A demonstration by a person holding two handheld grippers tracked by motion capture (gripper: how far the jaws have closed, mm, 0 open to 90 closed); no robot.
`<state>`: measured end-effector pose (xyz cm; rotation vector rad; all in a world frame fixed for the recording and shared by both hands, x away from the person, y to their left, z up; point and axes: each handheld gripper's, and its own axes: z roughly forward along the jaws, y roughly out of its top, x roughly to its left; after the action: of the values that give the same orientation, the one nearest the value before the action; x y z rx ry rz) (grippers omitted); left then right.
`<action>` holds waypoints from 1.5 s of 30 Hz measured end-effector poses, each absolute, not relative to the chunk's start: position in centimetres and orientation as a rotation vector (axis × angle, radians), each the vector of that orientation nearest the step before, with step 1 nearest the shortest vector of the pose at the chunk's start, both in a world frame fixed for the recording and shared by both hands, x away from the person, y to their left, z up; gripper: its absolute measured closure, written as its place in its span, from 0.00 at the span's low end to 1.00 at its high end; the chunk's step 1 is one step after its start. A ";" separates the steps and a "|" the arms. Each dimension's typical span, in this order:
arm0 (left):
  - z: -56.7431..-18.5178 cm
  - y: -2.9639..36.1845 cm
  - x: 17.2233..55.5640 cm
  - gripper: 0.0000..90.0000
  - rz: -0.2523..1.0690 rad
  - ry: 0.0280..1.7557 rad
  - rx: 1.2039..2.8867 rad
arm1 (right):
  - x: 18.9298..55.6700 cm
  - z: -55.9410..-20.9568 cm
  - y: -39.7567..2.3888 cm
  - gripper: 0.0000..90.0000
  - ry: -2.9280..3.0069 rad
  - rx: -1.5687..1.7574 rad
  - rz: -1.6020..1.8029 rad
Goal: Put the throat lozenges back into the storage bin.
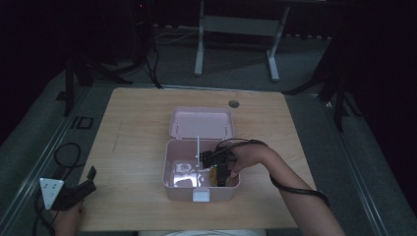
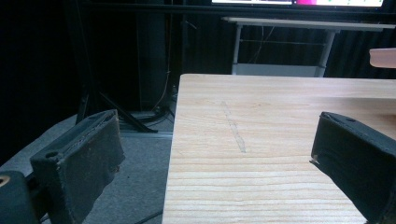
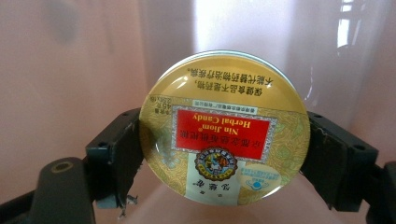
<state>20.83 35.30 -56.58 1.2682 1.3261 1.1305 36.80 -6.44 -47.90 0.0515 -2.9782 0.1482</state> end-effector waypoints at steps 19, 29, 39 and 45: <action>-56.6 35.2 20.8 0.03 1.131 1.318 1.270 | 36.9 -47.4 -6.4 0.18 -2.964 0.003 0.143; -56.6 35.3 20.8 0.03 1.130 1.320 1.269 | 36.5 -43.6 -7.3 0.18 -3.011 0.023 0.007; -56.6 35.3 20.8 0.03 1.131 1.321 1.269 | 36.3 -38.7 -11.0 0.16 -3.067 0.000 -0.203; -56.6 35.3 20.8 0.03 1.131 1.320 1.268 | 36.4 -38.1 -14.1 0.15 -3.086 -0.036 -0.254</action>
<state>20.82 35.25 -56.60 1.2682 1.3196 1.1312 36.35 -14.07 -38.14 -0.0362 -3.0861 -0.2537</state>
